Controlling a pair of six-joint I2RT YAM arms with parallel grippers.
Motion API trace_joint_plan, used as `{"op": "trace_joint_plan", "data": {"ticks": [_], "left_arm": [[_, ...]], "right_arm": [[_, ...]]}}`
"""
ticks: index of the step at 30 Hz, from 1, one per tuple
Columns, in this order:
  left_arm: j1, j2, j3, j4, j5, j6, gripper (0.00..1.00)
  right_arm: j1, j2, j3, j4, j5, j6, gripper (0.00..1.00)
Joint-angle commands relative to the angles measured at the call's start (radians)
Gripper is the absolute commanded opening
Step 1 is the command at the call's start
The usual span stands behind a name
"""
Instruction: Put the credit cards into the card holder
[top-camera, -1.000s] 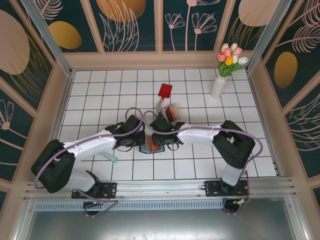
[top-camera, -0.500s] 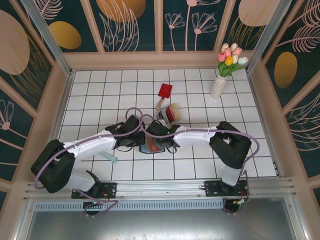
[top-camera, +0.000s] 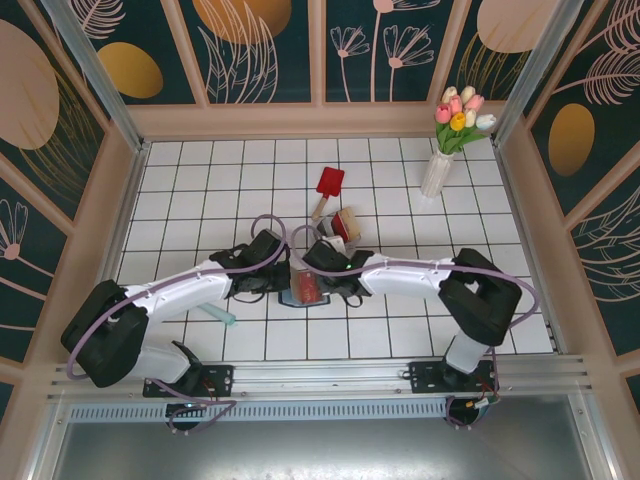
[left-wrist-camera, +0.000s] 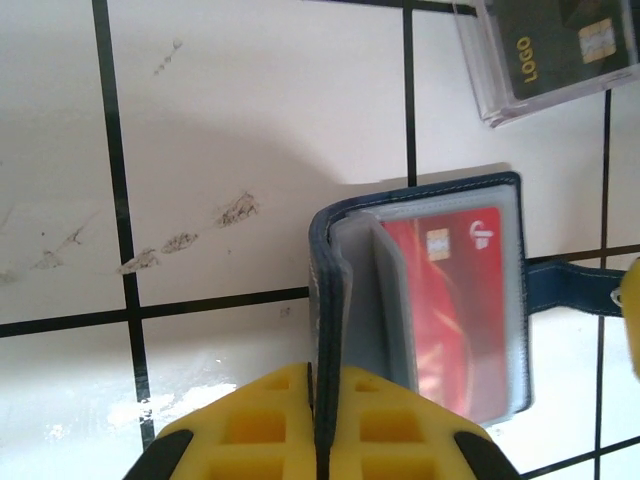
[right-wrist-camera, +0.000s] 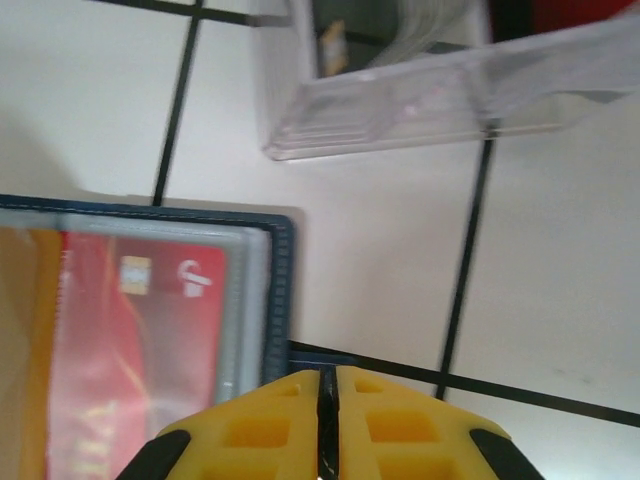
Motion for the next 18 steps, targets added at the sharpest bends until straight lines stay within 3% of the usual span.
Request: {"op": "trace_joint_plan", "data": {"ticks": [1, 6, 13, 18], "left_arm": [[0.001, 0.027, 0.060, -0.078, -0.023, 0.045, 0.00], [-0.019, 0.111, 0.162, -0.202, -0.081, 0.068, 0.00], [-0.090, 0.253, 0.362, -0.326, -0.146, 0.057, 0.00], [-0.115, 0.290, 0.409, -0.236, -0.039, 0.027, 0.21]], "right_arm": [[-0.059, -0.063, -0.073, 0.038, -0.083, 0.021, 0.11], [-0.125, -0.137, -0.174, 0.169, -0.245, 0.045, 0.11], [-0.175, -0.191, -0.273, 0.295, -0.348, 0.100, 0.11], [-0.196, -0.200, -0.334, 0.374, -0.388, 0.149, 0.11]]}}
